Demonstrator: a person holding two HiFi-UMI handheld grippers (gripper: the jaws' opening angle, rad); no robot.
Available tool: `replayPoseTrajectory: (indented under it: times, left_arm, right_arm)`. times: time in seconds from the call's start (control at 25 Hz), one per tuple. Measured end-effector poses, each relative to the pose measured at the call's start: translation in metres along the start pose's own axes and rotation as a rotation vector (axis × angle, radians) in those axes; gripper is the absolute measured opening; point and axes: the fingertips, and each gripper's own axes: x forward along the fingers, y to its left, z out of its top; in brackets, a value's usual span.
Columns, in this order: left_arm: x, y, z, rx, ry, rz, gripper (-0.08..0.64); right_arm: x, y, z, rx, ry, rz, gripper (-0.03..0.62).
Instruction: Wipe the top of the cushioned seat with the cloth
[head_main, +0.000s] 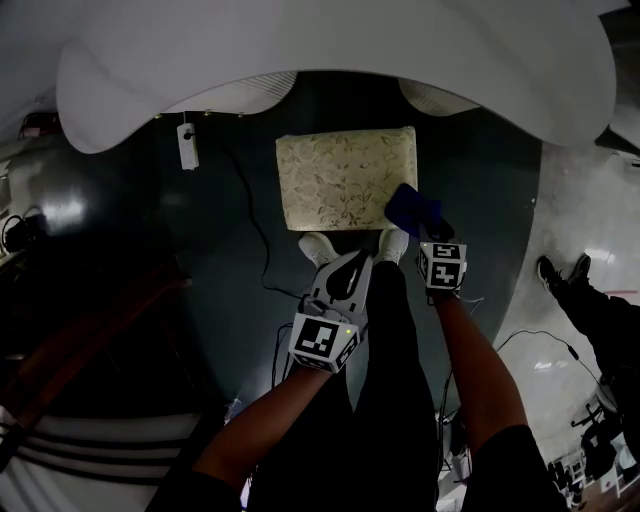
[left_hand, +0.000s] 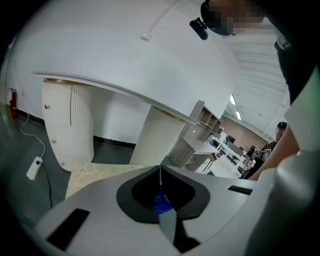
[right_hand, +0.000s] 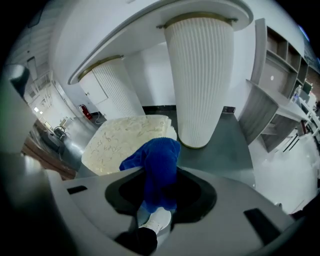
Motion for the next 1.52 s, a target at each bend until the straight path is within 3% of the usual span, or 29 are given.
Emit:
replayPoseTrajectory:
  times: [0.36, 0.44, 0.6, 0.76, 0.88, 1.08, 1.24, 1.4, 1.52]
  left_arm:
    - [-0.046, -0.008, 0.069, 0.077, -0.024, -0.009, 0.021]
    - [-0.059, -0.009, 0.091, 0.075, -0.041, -0.007, 0.021]
    - [-0.090, -0.030, 0.133, 0.122, -0.068, -0.017, 0.021]
    - [-0.120, -0.065, 0.176, 0.152, -0.102, -0.035, 0.021]
    - [-0.146, -0.078, 0.219, 0.188, -0.160, -0.012, 0.021]
    - [-0.187, -0.113, 0.301, 0.268, -0.322, -0.013, 0.021]
    - [-0.207, -0.128, 0.346, 0.263, -0.430, 0.006, 0.021]
    - [-0.219, -0.131, 0.380, 0.245, -0.471, 0.058, 0.021]
    - [-0.227, -0.141, 0.395, 0.273, -0.494, 0.070, 0.021]
  right_arm:
    - [-0.130, 0.028, 0.067, 0.049, -0.157, 0.049, 0.147]
    - [-0.165, 0.039, 0.092, 0.048, -0.209, 0.050, 0.146]
    - [-0.248, 0.066, 0.152, -0.049, -0.325, 0.050, 0.146]
    - [-0.328, 0.084, 0.204, -0.009, -0.425, 0.082, 0.146]
    - [-0.379, 0.104, 0.241, -0.031, -0.508, 0.102, 0.146]
    - [-0.466, 0.135, 0.305, -0.164, -0.667, 0.126, 0.146]
    - [-0.520, 0.145, 0.343, -0.228, -0.787, 0.110, 0.146]
    - [-0.546, 0.139, 0.370, -0.172, -0.842, 0.074, 0.146]
    - [-0.558, 0.134, 0.381, -0.154, -0.856, 0.048, 0.143]
